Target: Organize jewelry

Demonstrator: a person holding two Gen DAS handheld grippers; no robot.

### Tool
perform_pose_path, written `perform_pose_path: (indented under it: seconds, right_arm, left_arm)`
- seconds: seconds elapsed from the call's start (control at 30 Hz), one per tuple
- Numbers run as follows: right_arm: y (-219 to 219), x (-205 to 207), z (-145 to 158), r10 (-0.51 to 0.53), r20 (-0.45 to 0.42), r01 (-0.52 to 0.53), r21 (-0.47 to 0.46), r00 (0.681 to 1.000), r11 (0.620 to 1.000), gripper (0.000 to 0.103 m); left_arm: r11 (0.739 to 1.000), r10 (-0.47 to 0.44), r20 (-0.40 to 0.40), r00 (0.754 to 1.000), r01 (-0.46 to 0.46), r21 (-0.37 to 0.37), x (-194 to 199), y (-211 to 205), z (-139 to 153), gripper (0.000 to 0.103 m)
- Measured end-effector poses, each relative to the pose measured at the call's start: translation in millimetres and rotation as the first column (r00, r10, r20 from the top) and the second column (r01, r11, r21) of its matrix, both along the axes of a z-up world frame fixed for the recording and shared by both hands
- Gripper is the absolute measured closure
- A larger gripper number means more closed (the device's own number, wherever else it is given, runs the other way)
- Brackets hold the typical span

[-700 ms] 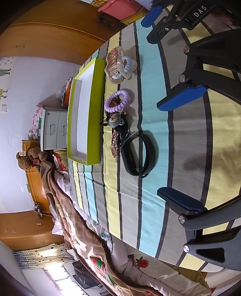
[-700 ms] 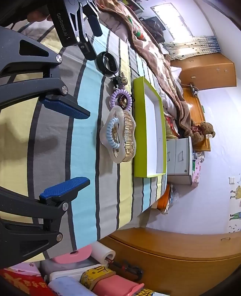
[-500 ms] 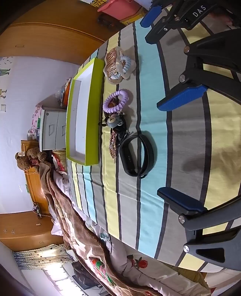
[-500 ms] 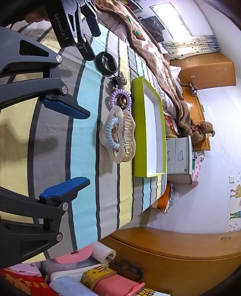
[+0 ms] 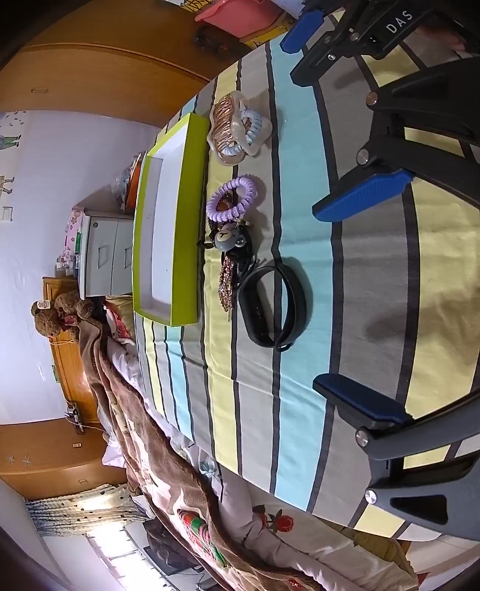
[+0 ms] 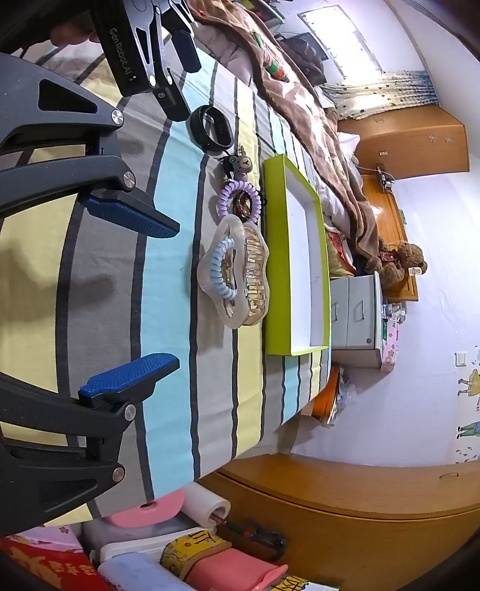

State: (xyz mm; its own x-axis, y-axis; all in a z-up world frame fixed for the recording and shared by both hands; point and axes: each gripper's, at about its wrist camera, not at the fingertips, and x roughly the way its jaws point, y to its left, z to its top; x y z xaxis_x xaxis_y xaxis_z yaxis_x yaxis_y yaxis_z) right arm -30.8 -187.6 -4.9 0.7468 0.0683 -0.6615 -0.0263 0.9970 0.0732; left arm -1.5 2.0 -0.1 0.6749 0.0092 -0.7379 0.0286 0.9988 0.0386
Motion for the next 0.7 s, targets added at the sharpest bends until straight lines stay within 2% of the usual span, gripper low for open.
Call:
perform_pose_path:
  seconds: [0.7]
  right_arm:
    - [4.3,-0.9,3.5,0.004,-0.003,-0.004,-0.006,1.000,1.000,0.038]
  left_arm:
    - [1.000,0.003,-0.004,1.000,-0.003,-0.001,0.3,1.9,0.2,0.017]
